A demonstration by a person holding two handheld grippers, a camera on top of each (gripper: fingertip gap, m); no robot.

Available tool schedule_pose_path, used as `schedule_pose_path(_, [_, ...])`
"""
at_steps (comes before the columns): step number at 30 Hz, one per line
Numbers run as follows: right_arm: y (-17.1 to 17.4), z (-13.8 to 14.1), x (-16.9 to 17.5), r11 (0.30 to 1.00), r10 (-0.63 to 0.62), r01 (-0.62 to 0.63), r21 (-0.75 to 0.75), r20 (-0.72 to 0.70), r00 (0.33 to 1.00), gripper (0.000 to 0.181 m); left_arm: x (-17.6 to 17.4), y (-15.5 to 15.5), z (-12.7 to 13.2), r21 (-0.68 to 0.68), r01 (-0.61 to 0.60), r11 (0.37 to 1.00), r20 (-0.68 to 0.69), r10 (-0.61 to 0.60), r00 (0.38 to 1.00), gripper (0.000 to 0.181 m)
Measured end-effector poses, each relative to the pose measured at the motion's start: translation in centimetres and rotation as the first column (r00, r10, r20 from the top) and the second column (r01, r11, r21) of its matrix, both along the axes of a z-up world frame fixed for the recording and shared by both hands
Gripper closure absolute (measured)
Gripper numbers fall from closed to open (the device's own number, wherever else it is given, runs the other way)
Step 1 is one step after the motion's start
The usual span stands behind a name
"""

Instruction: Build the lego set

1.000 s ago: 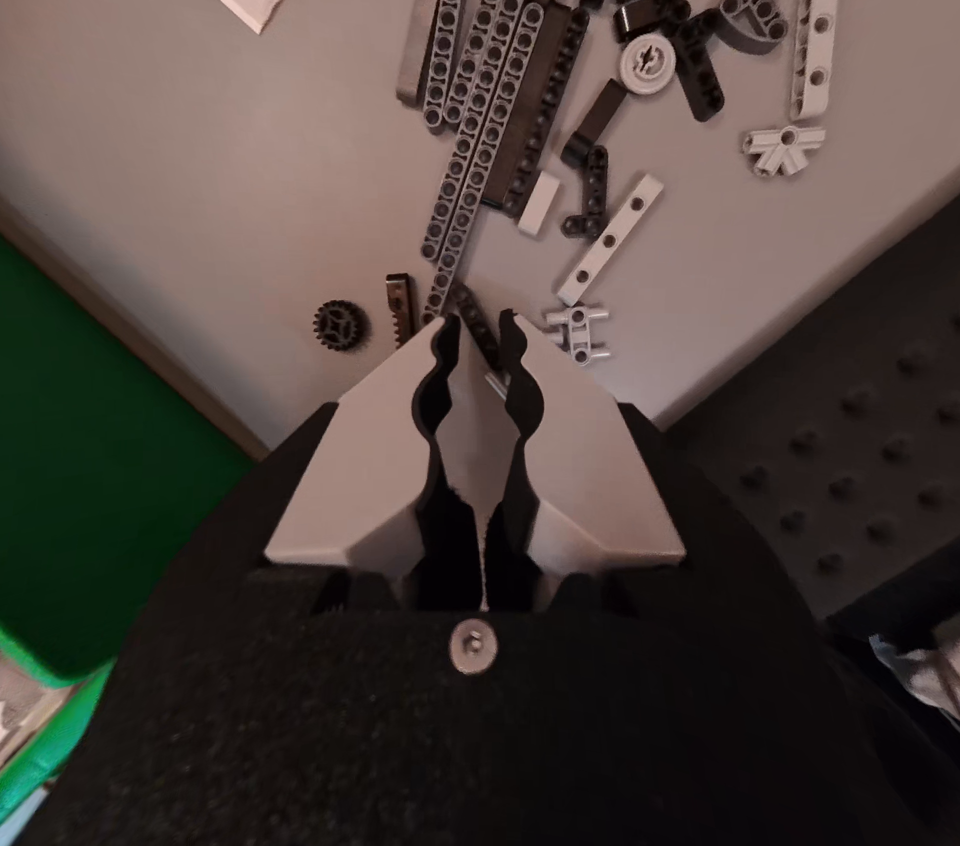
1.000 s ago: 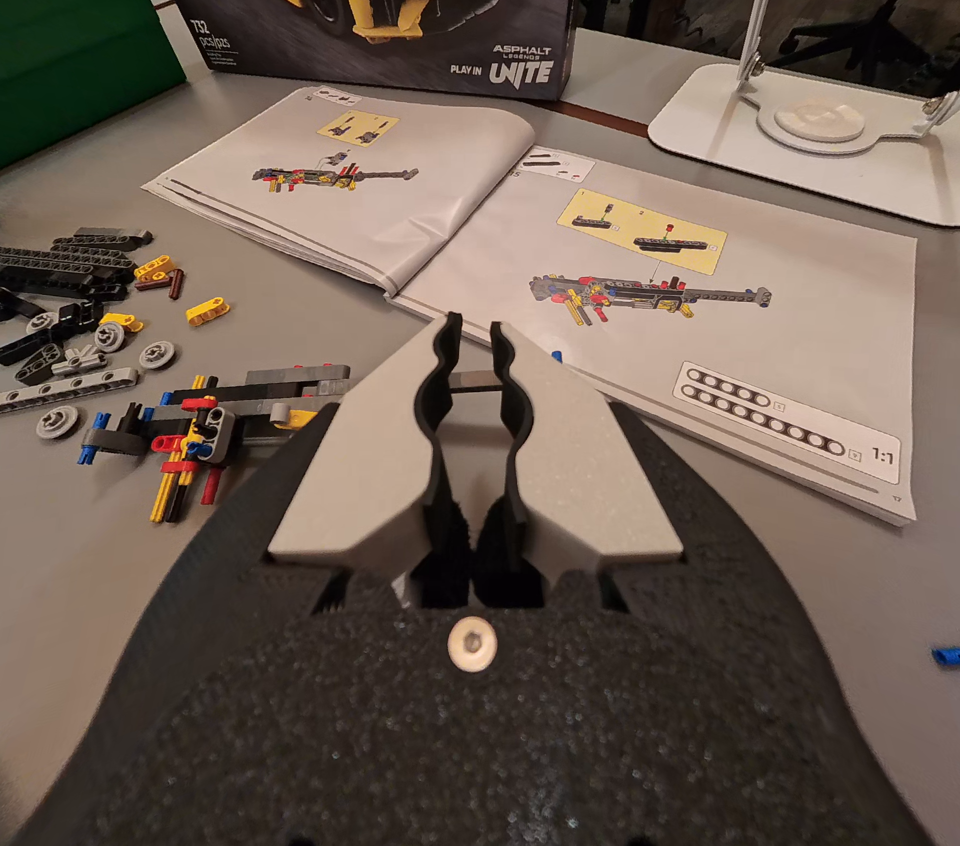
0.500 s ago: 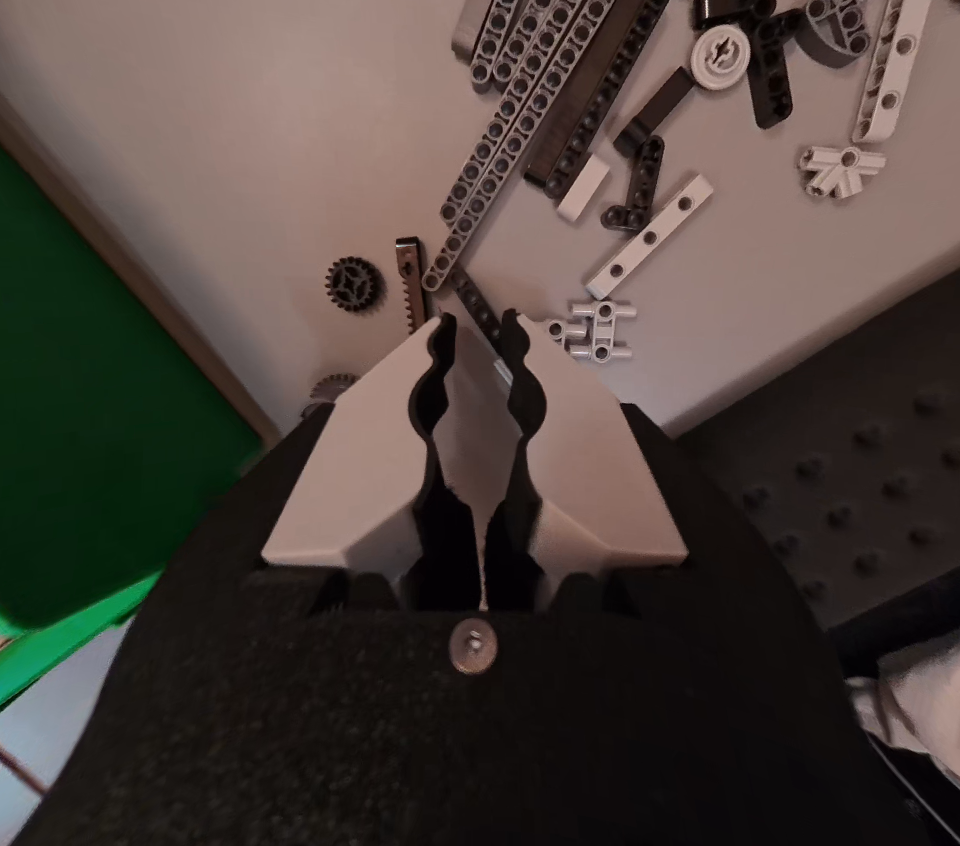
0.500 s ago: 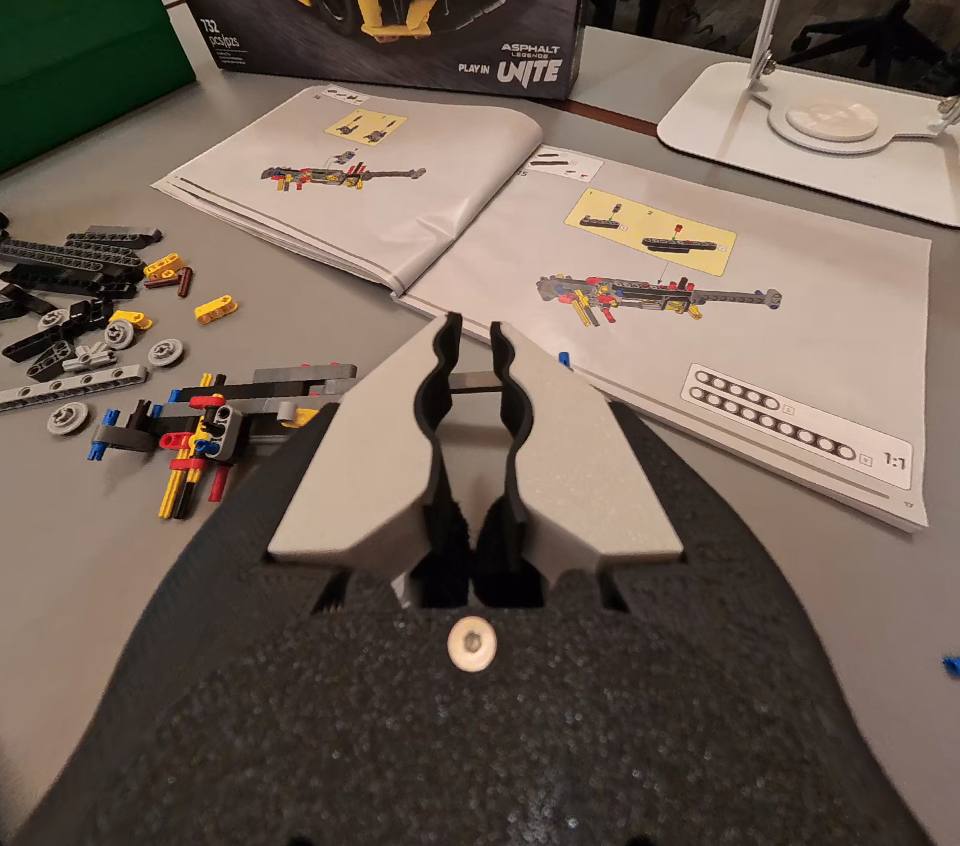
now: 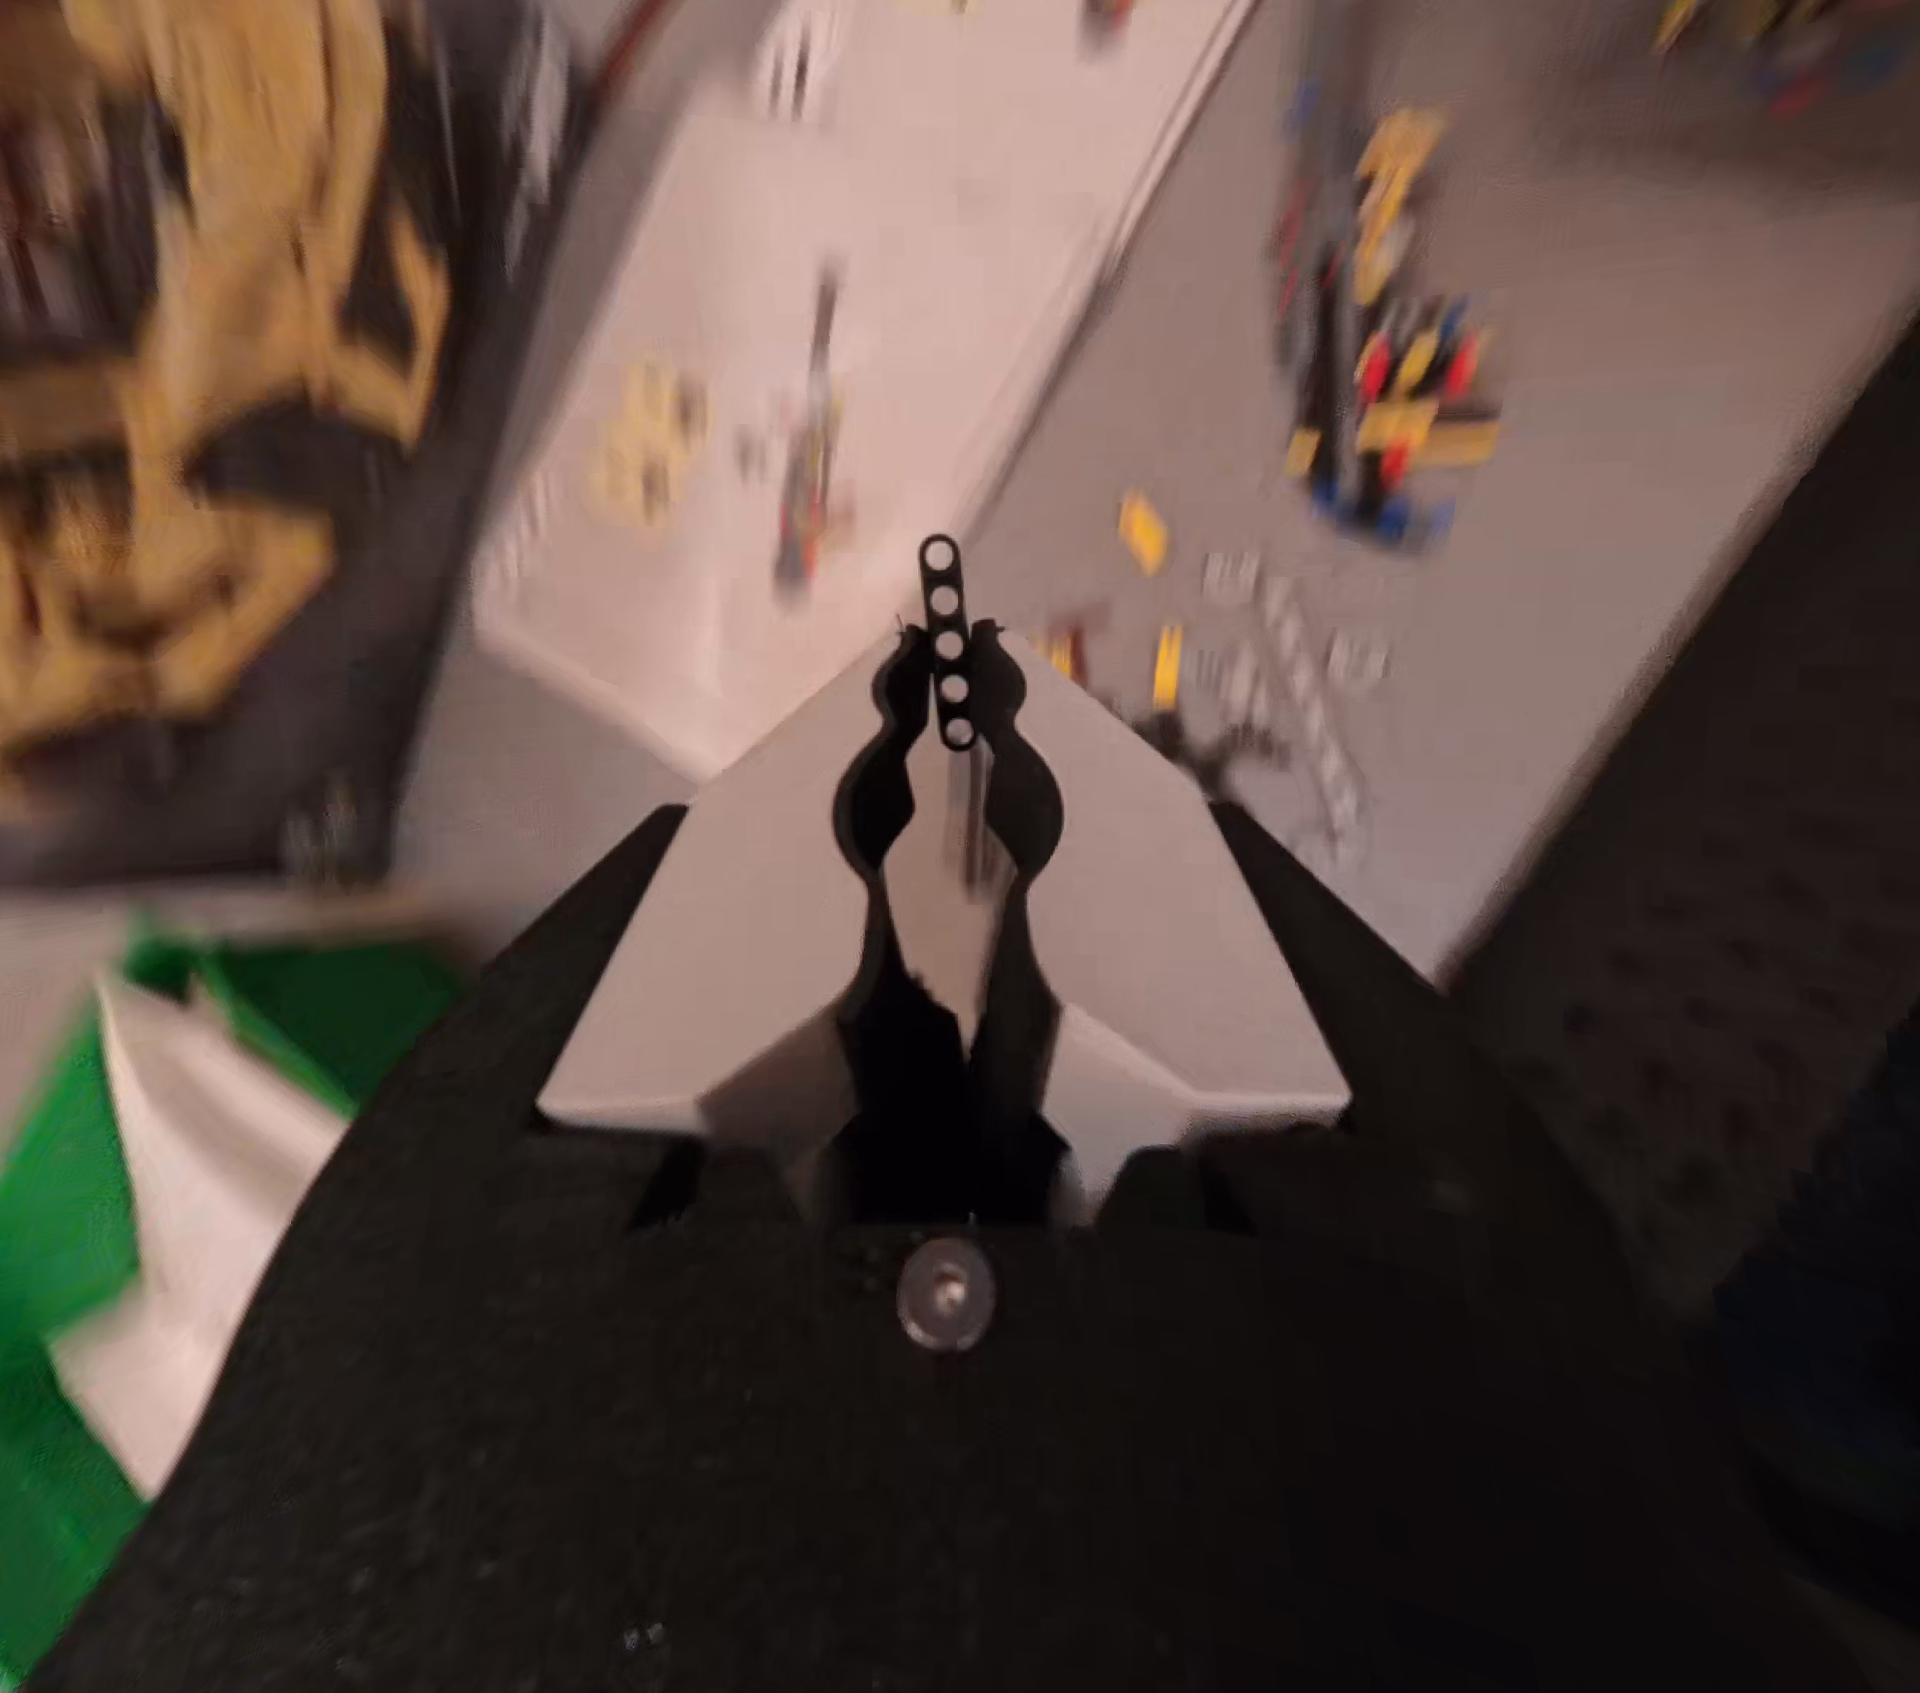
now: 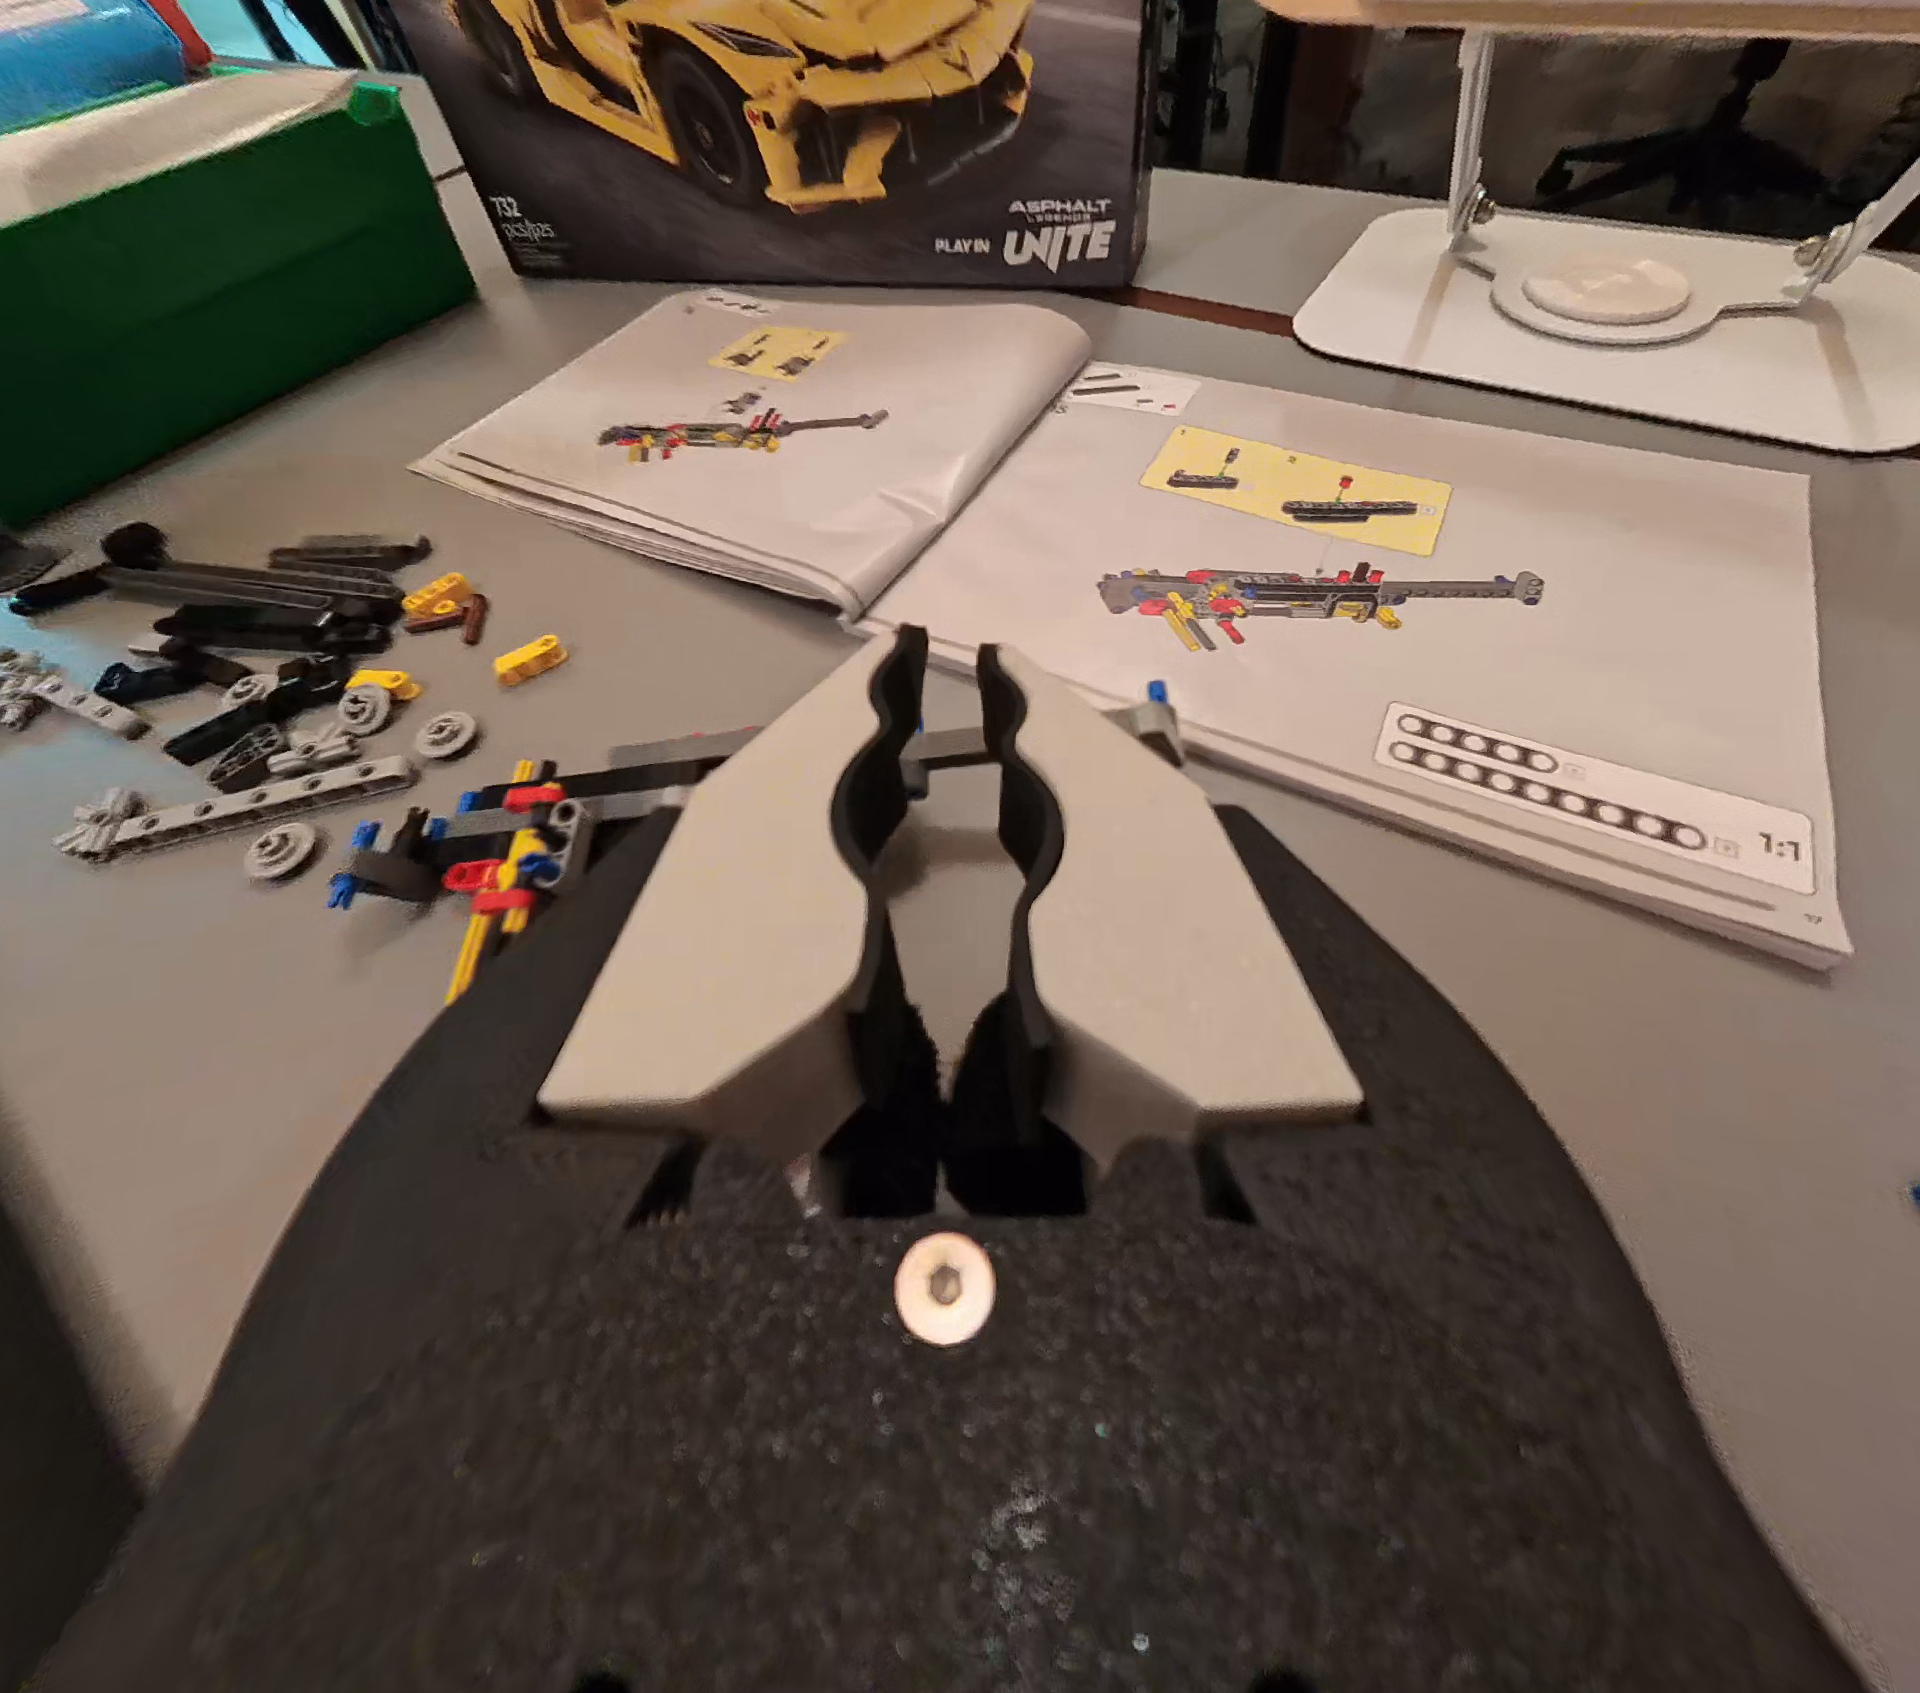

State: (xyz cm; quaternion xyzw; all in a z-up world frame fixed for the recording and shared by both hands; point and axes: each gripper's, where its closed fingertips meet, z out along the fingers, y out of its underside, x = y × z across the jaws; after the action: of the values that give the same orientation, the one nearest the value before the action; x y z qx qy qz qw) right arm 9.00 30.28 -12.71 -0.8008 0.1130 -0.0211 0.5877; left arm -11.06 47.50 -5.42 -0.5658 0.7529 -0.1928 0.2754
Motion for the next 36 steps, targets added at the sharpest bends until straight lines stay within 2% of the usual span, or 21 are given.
schedule_pose_path(1, [-0.4,0.1,-0.4,1.0,0.0,0.0,0.009,0.018,1.0,0.172,3.9,-1.3,1.7,0.003,0.09,0.996,0.032,-0.09,0.995,0.175])
schedule_pose_path(2, [-0.7,0.2,-0.7,1.0,-0.002,0.002,0.018,0.047,0.999,0.172,7.8,-2.3,2.4,0.019,0.17,0.985,0.022,-0.17,0.985,0.175])
schedule_pose_path(4, [-1.0,0.5,-0.6,1.0,-0.013,0.011,0.028,0.106,0.994,0.175,15.8,-2.7,1.2,0.064,0.265,0.962,-0.052,-0.262,0.964,0.175])
schedule_pose_path(6, [-1.1,0.3,-0.5,1.0,-0.006,0.003,0.019,0.117,0.993,0.175,22.5,-4.8,-2.3,-0.044,0.393,0.919,-0.155,-0.394,0.906,0.175])
schedule_pose_path(8, [-1.0,0.0,-0.8,1.0,0.009,-0.01,0.011,0.092,0.996,0.174,27.2,-7.4,-6.3,-0.208,0.435,0.876,-0.243,-0.477,0.845,0.175])
schedule_pose_path(10, [-0.9,-0.1,-1.1,1.0,0.026,-0.027,0.007,0.096,0.995,0.174,30.4,-9.1,-9.9,-0.226,0.446,0.866,-0.346,-0.499,0.795,0.175])
schedule_pose_path(12, [-0.7,-0.4,-1.5,0.999,0.045,-0.043,-0.019,0.117,0.992,0.174,32.8,-10.4,-11.7,-0.178,0.504,0.845,-0.393,-0.531,0.751,0.175])
schedule_pose_path(14, [-0.5,-0.6,-2.0,0.998,0.064,-0.06,-0.032,0.136,0.989,0.174,34.5,-10.0,-12.7,-0.12,0.517,0.848,-0.44,-0.512,0.738,0.176])
schedule_pose_path(16, [-0.5,-0.7,-2.2,0.997,0.073,-0.068,-0.041,0.145,0.987,0.174,35.7,-8.1,-13.3,-0.052,0.509,0.859,-0.486,-0.467,0.739,0.175])
schedule_pose_path(19, [-0.5,-0.6,-2.3,0.997,0.078,-0.074,-0.033,0.131,0.988,0.175,35.2,-9.3,-13.3,-0.211,0.487,0.847,-0.458,-0.526,0.717,0.176])
schedule_pose_path(22, [-0.5,-0.7,-2.3,0.996,0.082,-0.079,-0.03,0.104,0.991,0.174,34.6,-13.6,-12.6,-0.37,0.491,0.789,-0.366,-0.61,0.703,0.176])
schedule_pose_path(23, [-0.4,-0.8,-2.3,0.996,0.084,-0.081,-0.035,0.103,0.991,0.174,34.5,-14.8,-12.9,-0.383,0.483,0.788,-0.37,-0.609,0.701,0.176])
schedule_pose_path(25, [-0.4,-0.9,-2.4,0.996,0.087,-0.082,-0.042,0.11,0.99,0.174,34.0,-16.2,-14.1,-0.356,0.481,0.801,-0.42,-0.598,0.683,0.176])
schedule_pose_path(28, [-0.4,-1.1,-2.5,0.995,0.09,-0.084,-0.053,0.12,0.989,0.174,33.7,-16.8,-15.0,-0.333,0.436,0.836,-0.453,-0.547,0.703,0.176])
schedule_pose_path(31, [-0.3,-1.2,-2.6,0.994,0.097,-0.09,-0.059,0.116,0.989,0.174,33.2,-17.7,-15.0,-0.368,0.453,0.812,-0.422,-0.58,0.696,0.176])
schedule_pose_path(33, [-0.3,-1.3,-2.7,0.994,0.101,-0.095,-0.061,0.114,0.988,0.174,33.3,-17.3,-15.5,-0.314,0.451,0.835,-0.446,-0.55,0.706,0.176])
schedule_pose_path(36, [-0.3,-1.3,-2.7,0.993,0.103,-0.096,-0.065,0.118,0.988,0.174,33.6,-17.4,-15.6,-0.282,0.473,0.835,-0.446,-0.55,0.706,0.176])
